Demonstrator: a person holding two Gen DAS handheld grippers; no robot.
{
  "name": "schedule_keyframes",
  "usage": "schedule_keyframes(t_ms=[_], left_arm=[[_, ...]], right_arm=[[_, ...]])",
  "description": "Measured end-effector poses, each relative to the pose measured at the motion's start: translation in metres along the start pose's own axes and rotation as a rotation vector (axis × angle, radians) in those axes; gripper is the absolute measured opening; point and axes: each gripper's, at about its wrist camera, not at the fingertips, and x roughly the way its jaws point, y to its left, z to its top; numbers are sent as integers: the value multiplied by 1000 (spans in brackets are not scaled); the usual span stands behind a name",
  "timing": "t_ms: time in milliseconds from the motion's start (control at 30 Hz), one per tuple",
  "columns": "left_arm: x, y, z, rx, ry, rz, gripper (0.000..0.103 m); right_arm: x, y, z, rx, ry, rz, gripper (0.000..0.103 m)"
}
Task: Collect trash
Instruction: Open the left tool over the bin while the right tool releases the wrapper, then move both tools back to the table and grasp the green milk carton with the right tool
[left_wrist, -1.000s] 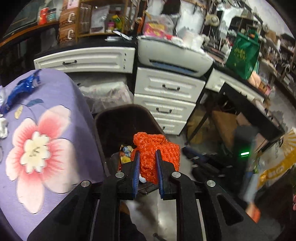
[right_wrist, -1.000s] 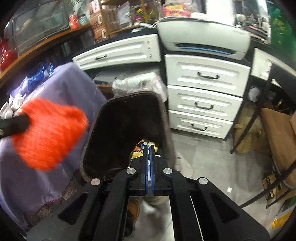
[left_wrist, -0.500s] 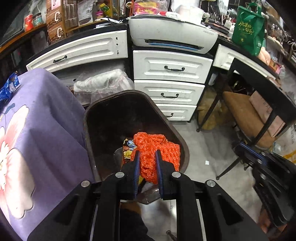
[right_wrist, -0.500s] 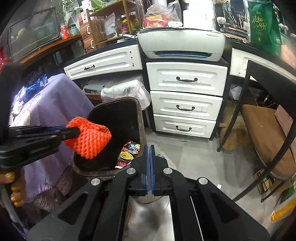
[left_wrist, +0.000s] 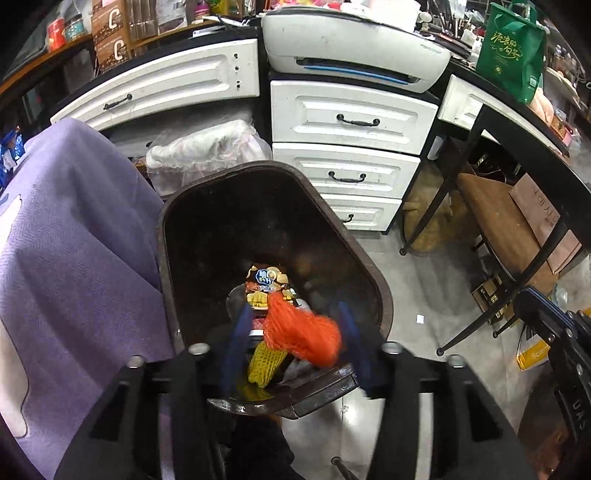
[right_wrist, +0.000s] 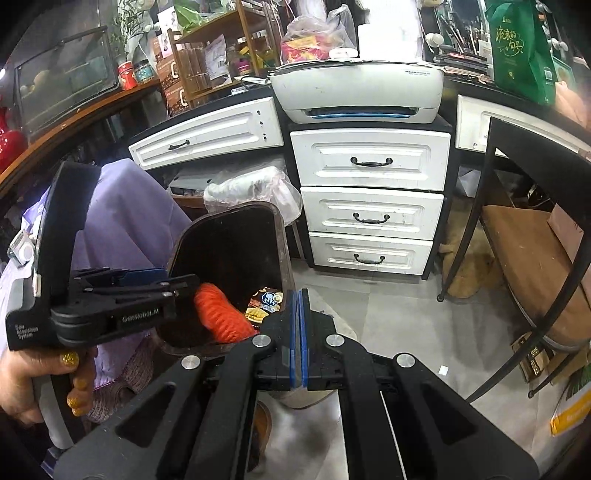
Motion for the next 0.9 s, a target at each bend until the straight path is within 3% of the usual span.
schedule_keyframes(t_ms=[300,367,400,433,467,733,867,900], left_arm=[[-48,2,-7,-20,-91,-44,79],[-69,3,-12,-16,-127,-61,81],[-79,3,-13,-11,-144,-66,83],[-90,4,-15,-6,-163,-72,84],[-106,5,-18,-1,-194,-82,87],[-187,37,-33,-25,-354,-97,98],[-211,59,-44,-24,-391,-66,98],[-216,67,-48,-29,-392,-56,98]], right_arm=[[-5,0,3,9,-6,10,3],[-4,2,4,10,-3,19,11],[-4,4,4,11,-1,23,30],[-5,7,5,11,-3,28,54],[-7,10,6,11,-15,29,62],[-28,57,18,-83,-62,110,69],[-40,91,26,-150,-58,190,71],[-42,102,28,-170,-55,214,77]])
